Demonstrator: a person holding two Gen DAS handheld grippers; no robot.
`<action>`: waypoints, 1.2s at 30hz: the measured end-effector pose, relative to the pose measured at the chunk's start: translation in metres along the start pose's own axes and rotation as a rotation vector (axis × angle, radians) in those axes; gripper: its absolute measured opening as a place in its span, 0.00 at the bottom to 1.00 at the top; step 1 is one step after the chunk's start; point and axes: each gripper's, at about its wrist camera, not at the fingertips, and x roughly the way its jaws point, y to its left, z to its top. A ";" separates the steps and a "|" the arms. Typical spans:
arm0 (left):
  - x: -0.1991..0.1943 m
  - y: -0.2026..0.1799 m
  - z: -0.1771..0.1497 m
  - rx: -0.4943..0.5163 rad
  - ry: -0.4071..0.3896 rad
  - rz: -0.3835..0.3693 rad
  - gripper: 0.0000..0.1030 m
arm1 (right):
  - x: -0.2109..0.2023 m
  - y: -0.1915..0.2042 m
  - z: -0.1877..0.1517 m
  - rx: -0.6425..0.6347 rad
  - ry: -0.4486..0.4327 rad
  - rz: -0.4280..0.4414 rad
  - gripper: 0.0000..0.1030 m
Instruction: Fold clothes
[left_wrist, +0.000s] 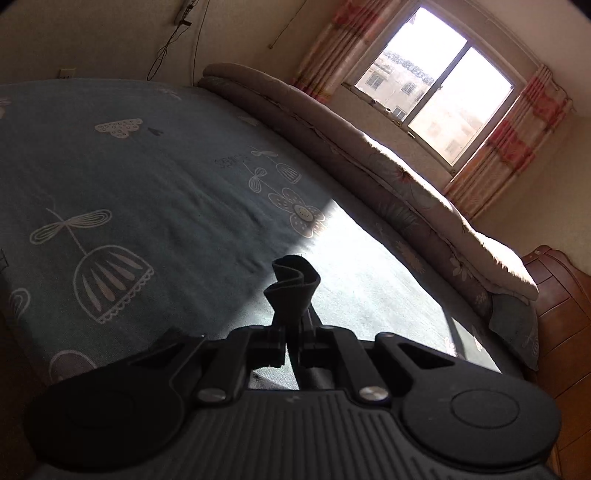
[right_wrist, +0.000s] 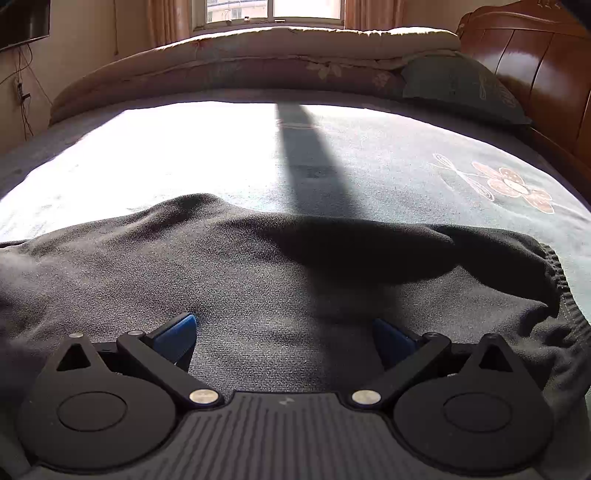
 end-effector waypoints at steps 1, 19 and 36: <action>0.002 0.005 -0.001 -0.010 0.016 0.021 0.04 | 0.000 0.000 0.000 0.000 -0.001 0.000 1.00; 0.023 -0.013 -0.014 0.132 0.171 0.046 0.39 | -0.001 0.002 -0.001 -0.003 -0.005 -0.006 1.00; 0.021 0.011 -0.049 0.239 0.262 0.072 0.63 | -0.077 0.130 0.031 -0.439 -0.179 0.362 1.00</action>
